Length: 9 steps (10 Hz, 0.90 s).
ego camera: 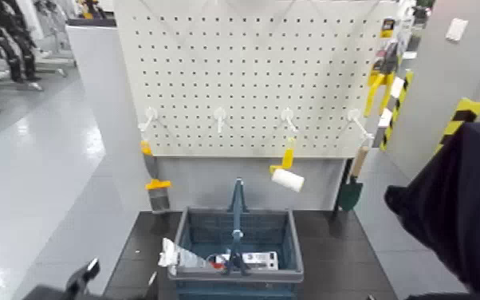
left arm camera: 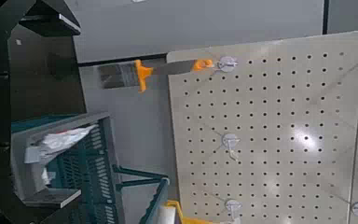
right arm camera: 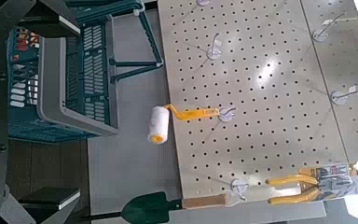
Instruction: Put the red glue tube into the crate.
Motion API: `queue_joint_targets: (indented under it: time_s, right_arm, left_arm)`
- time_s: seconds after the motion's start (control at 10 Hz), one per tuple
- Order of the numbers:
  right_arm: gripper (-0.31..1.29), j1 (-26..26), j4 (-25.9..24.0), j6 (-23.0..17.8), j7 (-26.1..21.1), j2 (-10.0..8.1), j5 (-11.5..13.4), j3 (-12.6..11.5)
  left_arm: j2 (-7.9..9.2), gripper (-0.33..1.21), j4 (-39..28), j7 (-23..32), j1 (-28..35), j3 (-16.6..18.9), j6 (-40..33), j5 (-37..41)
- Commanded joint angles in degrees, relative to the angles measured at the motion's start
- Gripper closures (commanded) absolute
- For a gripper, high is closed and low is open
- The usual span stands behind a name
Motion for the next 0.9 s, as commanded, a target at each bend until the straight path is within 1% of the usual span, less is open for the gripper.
queue_joint_targets:
  time_s: [0.1, 0.2, 0.3, 0.4, 0.8, 0.9]
  right_arm:
    - [0.11, 0.6, -0.6, 0.0, -0.7, 0.12, 1.1, -0.2]
    - [0.12, 0.6, -0.8, 0.3, -0.8, 0.12, 1.6, -0.1]
    - [0.12, 0.7, -1.1, 0.6, -1.2, 0.12, 2.0, -0.1]
    - [0.12, 0.7, -1.2, 0.7, -1.4, 0.12, 2.3, -0.1]
    - [0.13, 0.6, -1.3, 1.2, -1.4, 0.12, 2.7, 0.0]
    - [0.13, 0.6, -1.7, 1.8, -1.4, 0.12, 3.2, 0.0]
  left_arm:
    - [-0.36, 0.10, 0.2, 1.8, 4.4, -0.2, -2.5, 0.2]
    - [-0.36, 0.10, 0.3, -0.1, 4.2, 0.4, -2.4, 0.0]
    - [-0.18, 0.10, 0.4, 0.9, 4.5, 0.0, -2.7, 0.2]
    - [-0.45, 0.10, 0.5, 0.7, 4.5, 0.2, -3.0, 0.1]
    - [-0.36, 0.10, 0.8, 0.7, 4.1, -0.2, -2.9, 0.3]
    - [-0.45, 0.10, 0.8, 0.7, 4.1, -0.3, -2.9, 0.2]
